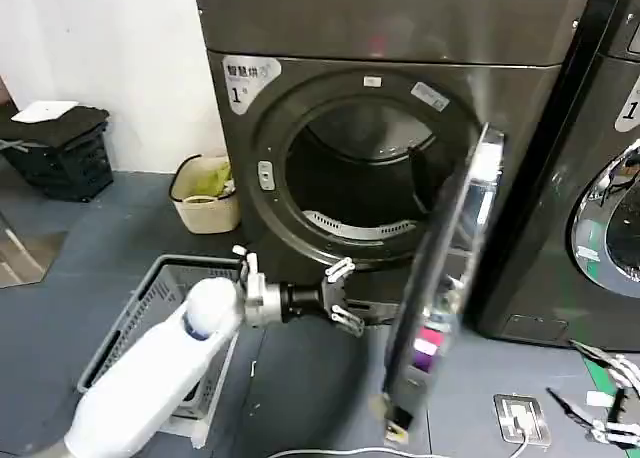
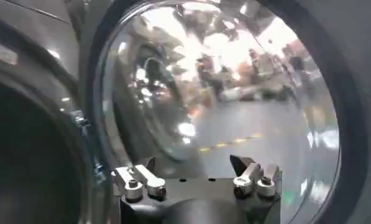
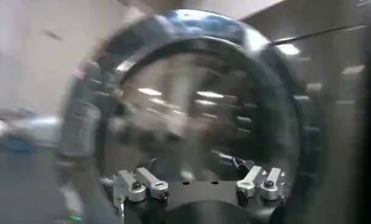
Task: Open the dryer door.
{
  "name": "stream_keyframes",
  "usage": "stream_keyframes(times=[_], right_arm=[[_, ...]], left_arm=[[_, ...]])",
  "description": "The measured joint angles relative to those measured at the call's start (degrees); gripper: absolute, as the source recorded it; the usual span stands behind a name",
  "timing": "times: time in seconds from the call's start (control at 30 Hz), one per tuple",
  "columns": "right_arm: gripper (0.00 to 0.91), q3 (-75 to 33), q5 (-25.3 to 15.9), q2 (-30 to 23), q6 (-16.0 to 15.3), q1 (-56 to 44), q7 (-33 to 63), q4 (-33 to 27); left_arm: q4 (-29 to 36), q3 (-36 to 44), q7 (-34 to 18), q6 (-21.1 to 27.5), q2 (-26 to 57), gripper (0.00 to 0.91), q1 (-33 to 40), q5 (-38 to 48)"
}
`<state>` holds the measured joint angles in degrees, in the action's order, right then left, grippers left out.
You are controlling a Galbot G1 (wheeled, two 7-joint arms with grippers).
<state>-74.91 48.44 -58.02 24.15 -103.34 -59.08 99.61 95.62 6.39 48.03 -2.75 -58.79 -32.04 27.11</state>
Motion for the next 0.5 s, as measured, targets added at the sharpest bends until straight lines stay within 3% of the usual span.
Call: stream_keyframes(times=[0.13,0.27,0.37,0.5], right_arm=[[0.907,-5.6,-5.4,-5.0,1.8,-2.2,10.6,-0.3],[0.907,-10.9,-12.8,-11.1,1.4,-4.1,23.5,0.1],[0.907,-14.3,-18.5,-15.3,-0.7,-5.3,33.1,0.9],[0.907,-19.0,-22.6,-20.0,-6.2,-5.4,43.1,2.3]], left_arm=[[-1.0,2.0,-0.1,-0.1,-1.3,0.907,1.5,-0.1],[-2.1,4.2,-0.1,-0.3,-2.9,0.907,3.3,-0.3],[-3.2,5.9,-0.2,-0.4,-4.1,0.907,4.7,-0.4],[-4.8,8.1,-1.0,-0.5,-5.7,0.907,6.7,-0.7]])
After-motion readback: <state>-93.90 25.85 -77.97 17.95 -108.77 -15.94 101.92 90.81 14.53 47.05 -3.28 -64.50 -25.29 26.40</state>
